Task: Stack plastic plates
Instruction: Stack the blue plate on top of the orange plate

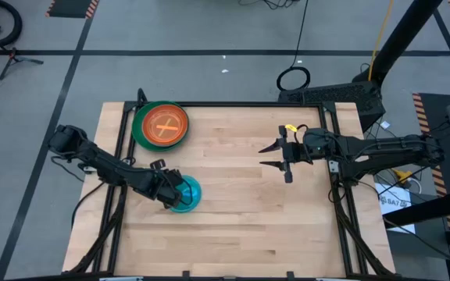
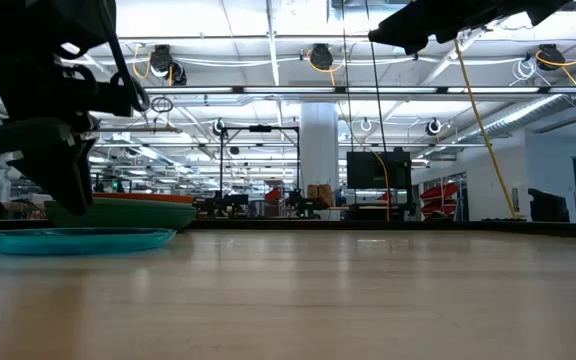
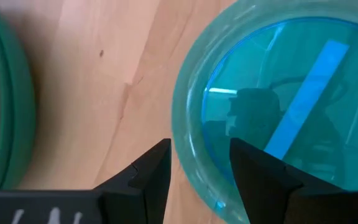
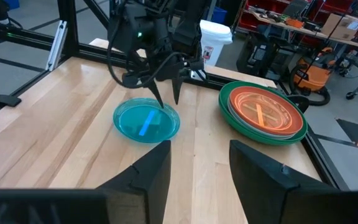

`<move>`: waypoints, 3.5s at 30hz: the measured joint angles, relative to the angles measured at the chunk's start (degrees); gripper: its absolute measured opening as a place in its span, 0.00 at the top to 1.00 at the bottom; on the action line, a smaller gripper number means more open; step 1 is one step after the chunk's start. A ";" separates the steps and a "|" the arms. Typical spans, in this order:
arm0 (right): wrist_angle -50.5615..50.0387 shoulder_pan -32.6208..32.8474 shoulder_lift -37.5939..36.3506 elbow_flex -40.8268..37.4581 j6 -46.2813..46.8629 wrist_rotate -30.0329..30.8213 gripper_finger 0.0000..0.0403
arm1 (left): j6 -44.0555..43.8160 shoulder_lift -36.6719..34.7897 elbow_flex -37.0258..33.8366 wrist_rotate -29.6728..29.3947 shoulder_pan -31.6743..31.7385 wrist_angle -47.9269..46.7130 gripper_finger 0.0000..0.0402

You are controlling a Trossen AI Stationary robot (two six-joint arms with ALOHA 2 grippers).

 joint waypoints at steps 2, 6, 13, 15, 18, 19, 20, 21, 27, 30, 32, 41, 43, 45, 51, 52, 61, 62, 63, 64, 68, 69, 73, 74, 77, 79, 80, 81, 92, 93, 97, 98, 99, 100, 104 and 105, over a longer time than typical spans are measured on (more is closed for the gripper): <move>-0.02 -0.02 0.02 0.00 0.00 0.00 0.62 | 0.30 0.33 -0.76 0.11 0.02 0.81 0.58; -0.29 -0.02 0.02 0.00 0.20 0.00 0.62 | -1.36 0.25 -3.89 0.32 0.00 3.58 0.58; -0.37 -0.01 0.02 0.00 0.20 0.00 0.62 | -4.08 -0.08 -9.87 -0.28 -0.03 11.83 0.58; -0.37 -0.01 0.02 0.00 0.20 0.00 0.62 | -4.08 -0.08 -10.34 -0.29 0.02 12.70 0.58; -0.37 -0.02 0.02 0.00 0.20 0.00 0.62 | -3.94 -0.10 -10.33 -0.25 0.02 12.82 0.58; -0.37 -0.02 0.02 0.00 0.20 0.00 0.62 | -3.80 -0.10 -10.34 -0.18 0.00 12.84 0.58; -0.37 0.00 0.02 0.00 0.20 0.00 0.62 | -3.62 -0.10 -10.34 -0.11 -0.04 12.84 0.58; -0.37 -0.02 0.02 0.00 0.20 0.00 0.62 | -3.40 -0.10 -10.34 -0.05 -0.04 12.85 0.59; -0.37 -0.02 0.02 0.00 0.18 0.00 0.62 | -0.75 -0.01 -9.25 0.42 -0.04 12.62 0.72; -0.37 -0.02 0.02 0.00 0.20 0.00 0.62 | -0.22 0.05 -8.90 0.91 -0.03 12.18 0.78; -0.38 -0.02 0.02 0.00 0.20 0.00 0.62 | -0.21 0.05 -8.88 1.13 -0.04 12.00 0.80; -0.37 -0.02 0.02 0.00 0.24 0.00 0.62 | -0.18 0.03 -8.84 1.18 -0.09 11.33 0.81; -0.38 -0.02 0.02 0.00 0.24 0.00 0.62 | 0.12 0.03 -8.81 1.18 -0.09 11.29 0.81; -0.37 -0.01 0.02 0.00 0.23 0.00 0.62 | 0.61 0.06 -8.25 1.20 -0.07 10.22 0.81; -0.37 -0.01 0.02 0.00 0.22 0.00 0.62 | 2.87 0.14 -2.76 0.70 -0.07 2.06 0.81; -0.37 0.00 0.02 0.00 0.22 0.00 0.62 | 2.94 0.14 -2.08 0.58 -0.09 0.58 0.81; -0.39 -0.02 0.02 0.00 0.22 0.02 0.62 | 3.40 0.11 1.15 -0.90 -0.07 -4.11 0.81; -0.39 -0.02 0.02 0.00 0.20 0.00 0.62 | 3.43 0.11 1.26 -0.90 -0.07 -4.14 0.81; -0.39 -0.02 0.02 0.00 0.18 0.00 0.62 | 3.57 0.05 1.28 -0.92 -0.07 -4.12 0.81; -0.39 -0.01 0.02 0.00 0.11 0.00 0.62 | 3.81 -0.30 1.28 -0.90 -0.09 -4.16 0.81; -0.42 -0.02 0.02 0.00 -0.02 0.00 0.62 | 5.25 -4.88 -0.47 -1.14 -1.02 -1.37 0.81; -0.43 -0.02 0.02 0.00 0.00 0.00 0.62 | 5.30 -6.94 -1.40 -1.14 -1.34 0.52 0.81; -0.44 -0.02 0.02 0.00 0.04 0.00 0.62 | 4.16 -16.30 -6.33 -1.11 -3.01 7.62 0.81; -0.42 -0.02 0.01 0.00 0.04 0.00 0.62 | 3.16 -18.28 -7.83 -1.08 -3.42 8.39 0.81; -0.43 -0.02 0.02 0.00 0.02 0.00 0.62 | -1.42 -23.03 -12.39 -0.98 -4.57 9.74 0.81; -0.39 0.00 0.02 0.00 0.00 0.00 0.62 | -4.88 -24.51 -14.67 -0.79 -5.01 10.27 0.81; -0.33 -0.02 0.02 0.00 0.00 0.00 0.62 | -6.53 -24.90 -15.57 -0.76 -5.06 10.36 0.81; -0.17 0.00 0.02 0.00 0.00 0.00 0.62 | -8.15 -25.08 -16.30 -0.81 -5.09 10.35 0.81; 0.02 -0.02 0.02 0.00 0.00 0.00 0.62 | -16.09 -24.66 -18.45 -0.64 -5.08 12.97 0.68; 0.02 -0.02 0.02 0.00 0.00 0.00 0.62 | -16.22 -24.45 -18.45 -0.63 -5.10 12.92 0.65; 0.00 -0.01 0.02 0.00 0.00 0.00 0.62 | -15.09 -22.63 -18.45 -2.08 -5.14 12.84 0.54; 0.01 -0.01 0.02 0.00 0.00 0.00 0.62 | -14.33 -22.18 -18.45 -2.34 -5.14 12.89 0.53; 0.00 -0.01 0.01 0.00 -0.02 0.00 0.62 | -13.30 -21.70 -18.45 -2.46 -5.14 13.17 0.52; 0.00 -0.01 0.02 0.00 0.00 0.00 0.62 | -12.24 -21.14 -18.45 -2.56 -5.16 13.86 0.51; 0.00 0.00 0.02 0.00 -0.02 0.00 0.62 | -8.67 -18.89 -18.45 -2.69 -5.75 17.33 0.51; -0.02 0.00 0.02 0.00 -0.02 0.00 0.62 | -8.54 -18.23 -18.45 -2.71 -5.86 17.44 0.51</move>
